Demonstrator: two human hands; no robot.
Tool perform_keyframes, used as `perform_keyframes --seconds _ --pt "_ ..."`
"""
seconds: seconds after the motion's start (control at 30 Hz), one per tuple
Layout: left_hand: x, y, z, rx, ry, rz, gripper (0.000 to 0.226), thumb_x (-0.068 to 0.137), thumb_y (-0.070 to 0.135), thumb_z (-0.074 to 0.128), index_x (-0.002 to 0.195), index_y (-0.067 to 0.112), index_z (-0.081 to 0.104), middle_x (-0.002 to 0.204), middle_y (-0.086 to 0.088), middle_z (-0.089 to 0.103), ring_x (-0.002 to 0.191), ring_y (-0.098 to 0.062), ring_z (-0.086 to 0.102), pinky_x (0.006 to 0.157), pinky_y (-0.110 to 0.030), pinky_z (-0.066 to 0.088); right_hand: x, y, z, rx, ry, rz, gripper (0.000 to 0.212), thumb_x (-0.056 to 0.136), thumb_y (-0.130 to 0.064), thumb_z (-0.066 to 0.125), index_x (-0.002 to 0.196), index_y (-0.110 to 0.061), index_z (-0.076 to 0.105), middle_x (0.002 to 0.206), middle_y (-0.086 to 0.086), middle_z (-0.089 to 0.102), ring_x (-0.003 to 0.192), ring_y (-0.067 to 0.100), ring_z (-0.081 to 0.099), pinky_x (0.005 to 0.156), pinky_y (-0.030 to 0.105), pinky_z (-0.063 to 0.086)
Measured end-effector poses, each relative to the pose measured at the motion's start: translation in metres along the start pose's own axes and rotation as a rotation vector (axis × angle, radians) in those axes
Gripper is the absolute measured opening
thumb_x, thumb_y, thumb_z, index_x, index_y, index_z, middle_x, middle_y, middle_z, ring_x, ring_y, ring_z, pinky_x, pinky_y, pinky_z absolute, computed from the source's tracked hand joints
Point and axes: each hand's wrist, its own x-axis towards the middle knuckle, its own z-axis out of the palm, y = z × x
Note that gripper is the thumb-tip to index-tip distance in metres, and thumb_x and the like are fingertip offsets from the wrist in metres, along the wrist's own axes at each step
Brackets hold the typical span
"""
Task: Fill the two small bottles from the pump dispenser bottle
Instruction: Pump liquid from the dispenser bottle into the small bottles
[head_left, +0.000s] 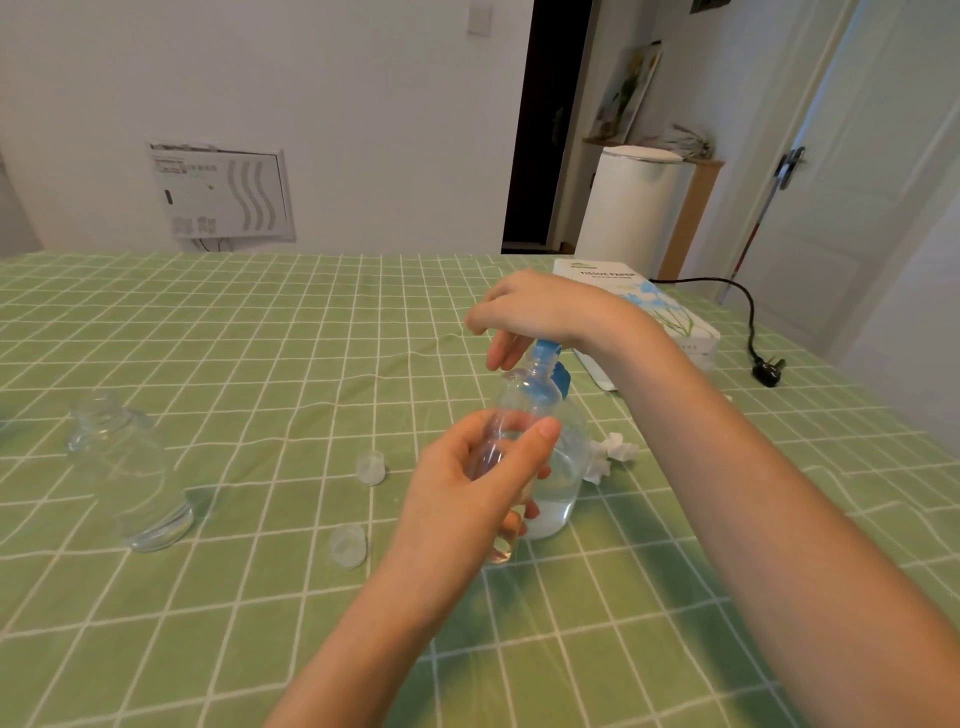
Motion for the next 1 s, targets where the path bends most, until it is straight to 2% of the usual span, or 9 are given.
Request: perform_keyframes --seconds 0.13,0.2,0.4,0.53,0.67,0.9,1.0 --pt "-0.001 -0.001 0.0 -0.011 0.002 -0.008 0.041 0.058 0.05 0.064 0.087 0.022 0.068 0.061 0.007 0.065 0.046 -0.009 0.053 0.038 -0.017 0.038 0.001 0.004 0.004 0.016 -0.022 0.021 0.022 0.087 -0.032 0.052 0.098 -0.017 0.062 0.093 0.005 0.072 0.1 0.024 0.066 0.066 0.027 0.042" --pt "-0.002 -0.001 0.001 -0.005 0.002 -0.013 0.042 0.057 0.05 0.064 0.088 0.022 0.067 0.061 0.007 0.065 0.046 -0.009 0.053 0.038 -0.017 0.039 0.001 0.007 0.008 0.022 -0.048 0.024 0.018 0.088 -0.03 0.051 0.094 -0.016 0.061 0.091 0.005 0.071 0.102 0.026 0.065 0.07 0.03 0.043" --pt "-0.001 -0.003 0.0 0.003 -0.001 -0.016 0.045 0.057 0.051 0.064 0.091 0.02 0.066 0.062 0.008 0.066 0.046 -0.007 0.054 0.039 -0.017 0.04 0.003 0.008 0.011 0.03 -0.043 0.016 0.025 0.089 -0.029 0.051 0.103 -0.012 0.063 0.097 0.009 0.072 0.105 0.029 0.064 0.087 0.036 0.047" --pt "-0.001 -0.003 0.0 0.01 -0.011 0.001 0.042 0.059 0.052 0.064 0.089 0.023 0.067 0.063 0.008 0.067 0.046 -0.006 0.055 0.039 -0.016 0.04 0.0 0.007 0.007 0.055 0.001 -0.016 0.033 0.09 -0.027 0.05 0.111 -0.004 0.061 0.087 0.007 0.073 0.105 0.032 0.064 0.096 0.042 0.047" --pt "0.0 -0.002 -0.002 0.004 -0.021 0.02 0.037 0.061 0.053 0.064 0.087 0.026 0.068 0.065 0.008 0.067 0.047 -0.005 0.056 0.04 -0.014 0.039 -0.001 0.0 0.0 0.02 0.056 -0.051 0.04 0.091 -0.029 0.05 0.119 -0.001 0.057 0.085 0.006 0.074 0.104 0.031 0.064 0.095 0.044 0.048" --pt "0.0 -0.002 0.0 -0.005 -0.013 0.022 0.039 0.06 0.052 0.065 0.087 0.024 0.068 0.064 0.007 0.066 0.046 -0.006 0.055 0.04 -0.015 0.04 -0.001 0.0 0.004 0.056 0.005 -0.029 0.043 0.09 -0.025 0.051 0.121 0.004 0.054 0.081 0.004 0.074 0.105 0.034 0.064 0.098 0.046 0.047" --pt "0.0 -0.003 -0.001 0.0 -0.007 0.015 0.042 0.057 0.054 0.064 0.087 0.024 0.067 0.064 0.008 0.067 0.047 -0.007 0.055 0.04 -0.016 0.041 -0.001 0.003 0.008 0.072 -0.009 -0.032 0.042 0.089 -0.023 0.052 0.12 0.005 0.055 0.081 0.006 0.073 0.089 0.033 0.066 0.098 0.048 0.046"
